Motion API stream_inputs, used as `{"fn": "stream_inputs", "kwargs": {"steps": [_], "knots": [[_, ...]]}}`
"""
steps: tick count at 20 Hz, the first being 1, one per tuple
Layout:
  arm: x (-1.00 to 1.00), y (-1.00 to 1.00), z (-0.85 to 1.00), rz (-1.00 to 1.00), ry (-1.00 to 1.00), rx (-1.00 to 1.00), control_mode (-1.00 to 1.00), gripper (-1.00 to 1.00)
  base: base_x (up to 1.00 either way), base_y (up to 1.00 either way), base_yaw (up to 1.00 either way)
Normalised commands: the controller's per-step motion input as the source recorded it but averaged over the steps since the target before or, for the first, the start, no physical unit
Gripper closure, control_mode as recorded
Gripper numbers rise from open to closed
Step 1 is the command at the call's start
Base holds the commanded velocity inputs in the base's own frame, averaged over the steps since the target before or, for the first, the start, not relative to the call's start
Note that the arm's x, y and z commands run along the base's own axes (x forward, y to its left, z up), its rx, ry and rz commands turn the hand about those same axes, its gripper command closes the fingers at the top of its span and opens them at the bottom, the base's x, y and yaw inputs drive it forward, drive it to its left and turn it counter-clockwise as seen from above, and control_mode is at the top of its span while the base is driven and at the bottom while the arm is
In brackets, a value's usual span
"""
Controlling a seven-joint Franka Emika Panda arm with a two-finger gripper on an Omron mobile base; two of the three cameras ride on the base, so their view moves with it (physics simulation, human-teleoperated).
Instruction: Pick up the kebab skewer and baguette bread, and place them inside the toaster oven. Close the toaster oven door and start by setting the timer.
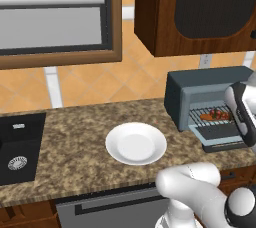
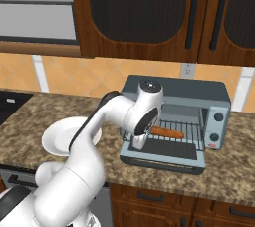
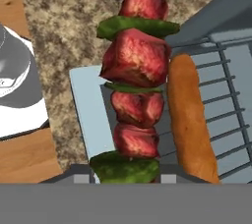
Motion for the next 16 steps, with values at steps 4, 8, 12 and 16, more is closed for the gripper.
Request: {"fn": "stream_inputs", "kwargs": {"steps": [4, 8, 12, 16], "knots": [[0.00, 0.00, -0.14, 0.08, 0.00, -0.13, -1.00, 1.00, 0.00, 0.00, 0.00], [0.02, 0.00, -0.43, 0.02, 0.00, -0.04, -1.00, 1.00, 0.00, 0.00, 0.00], [0.32, -0.13, -0.26, 0.00, 0.00, 0.00, -1.00, 1.00, 0.00, 0.00, 0.00], [0.40, -0.27, -0.02, 0.00, 0.00, 0.00, -1.00, 1.00, 0.00, 0.00, 0.00]]}}
